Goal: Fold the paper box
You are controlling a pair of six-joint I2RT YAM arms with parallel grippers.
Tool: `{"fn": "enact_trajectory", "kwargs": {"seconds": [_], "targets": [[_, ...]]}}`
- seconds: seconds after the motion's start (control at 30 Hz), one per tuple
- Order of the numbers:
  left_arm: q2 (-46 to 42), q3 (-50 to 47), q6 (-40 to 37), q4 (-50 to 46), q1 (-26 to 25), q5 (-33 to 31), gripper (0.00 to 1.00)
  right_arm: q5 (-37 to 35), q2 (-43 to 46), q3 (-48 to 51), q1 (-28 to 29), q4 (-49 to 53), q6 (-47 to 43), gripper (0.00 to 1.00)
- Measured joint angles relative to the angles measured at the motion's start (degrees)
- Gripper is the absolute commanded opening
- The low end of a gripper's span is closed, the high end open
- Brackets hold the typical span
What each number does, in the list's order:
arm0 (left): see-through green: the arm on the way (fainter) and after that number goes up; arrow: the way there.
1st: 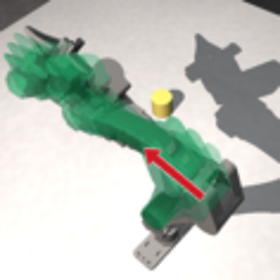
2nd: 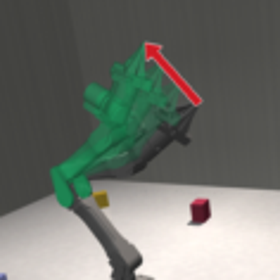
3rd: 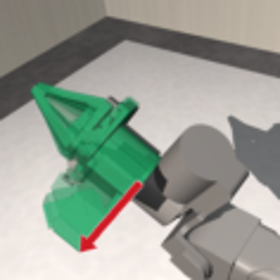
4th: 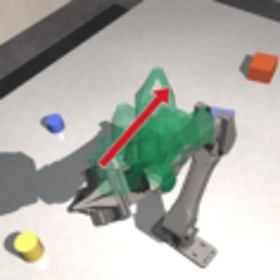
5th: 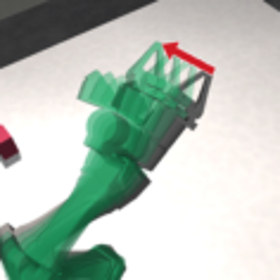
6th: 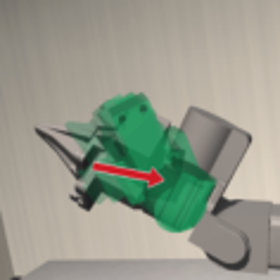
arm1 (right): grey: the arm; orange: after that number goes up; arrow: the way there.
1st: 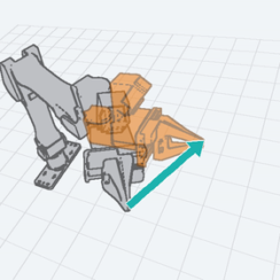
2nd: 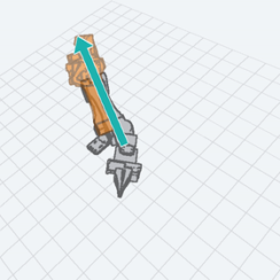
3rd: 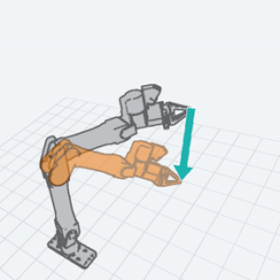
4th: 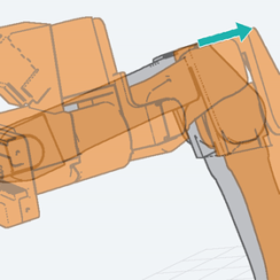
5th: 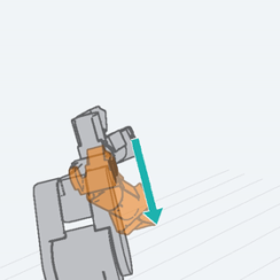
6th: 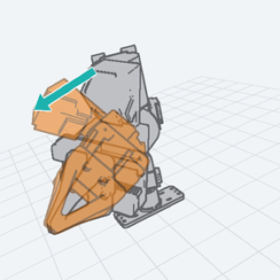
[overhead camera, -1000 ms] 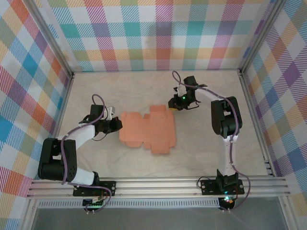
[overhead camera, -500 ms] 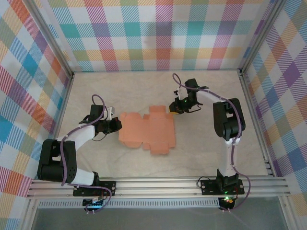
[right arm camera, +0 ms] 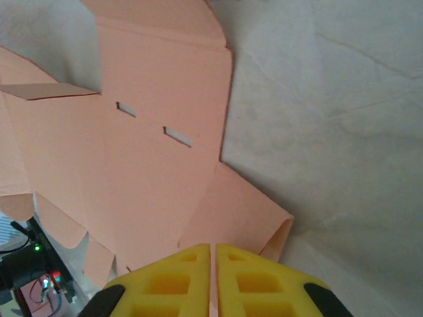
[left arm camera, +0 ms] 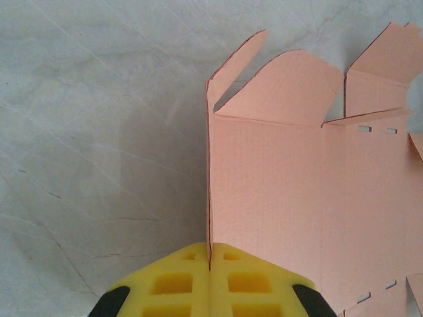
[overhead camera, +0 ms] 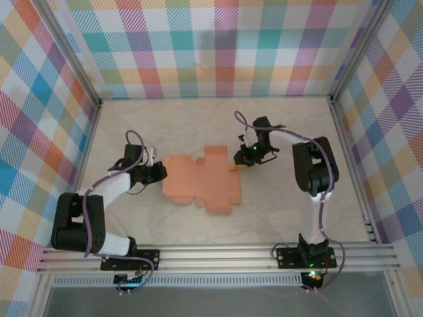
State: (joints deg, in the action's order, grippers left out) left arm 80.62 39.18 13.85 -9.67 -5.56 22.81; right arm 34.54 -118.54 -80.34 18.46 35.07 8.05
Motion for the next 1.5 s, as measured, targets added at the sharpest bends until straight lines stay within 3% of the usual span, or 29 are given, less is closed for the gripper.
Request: {"fn": "enact_trajectory", "kwargs": {"seconds": [0.6,0.7,0.87,1.0,1.07,1.23,1.5], "targets": [[0.0,0.1,0.0,-0.7,0.0,0.2,0.00,-19.7,-0.8,-3.3,6.3,4.7,-1.3,0.08],[0.4,0.2,0.0,-0.8,0.0,0.2,0.00,-21.0,-0.6,-3.5,6.8,5.0,-1.1,0.18],[0.5,0.2,-0.2,-0.8,-0.1,0.2,0.00,-19.8,2.1,-1.7,7.1,2.8,-0.4,0.33],[0.5,0.2,-0.6,-0.8,0.0,0.2,0.00,-18.5,8.3,0.8,6.9,-0.9,0.3,0.49],[0.5,0.2,-0.9,-0.9,0.0,0.0,0.00,-17.6,12.3,2.9,6.5,-4.1,1.1,0.52],[0.5,0.2,-1.4,-1.2,-0.1,-0.2,0.00,-12.6,19.2,11.3,3.5,-13.7,4.9,0.54],[0.5,0.2,-1.5,-1.2,0.0,-0.4,0.00,-3.2,17.3,21.6,-1.0,-21.5,11.4,0.51]]}}
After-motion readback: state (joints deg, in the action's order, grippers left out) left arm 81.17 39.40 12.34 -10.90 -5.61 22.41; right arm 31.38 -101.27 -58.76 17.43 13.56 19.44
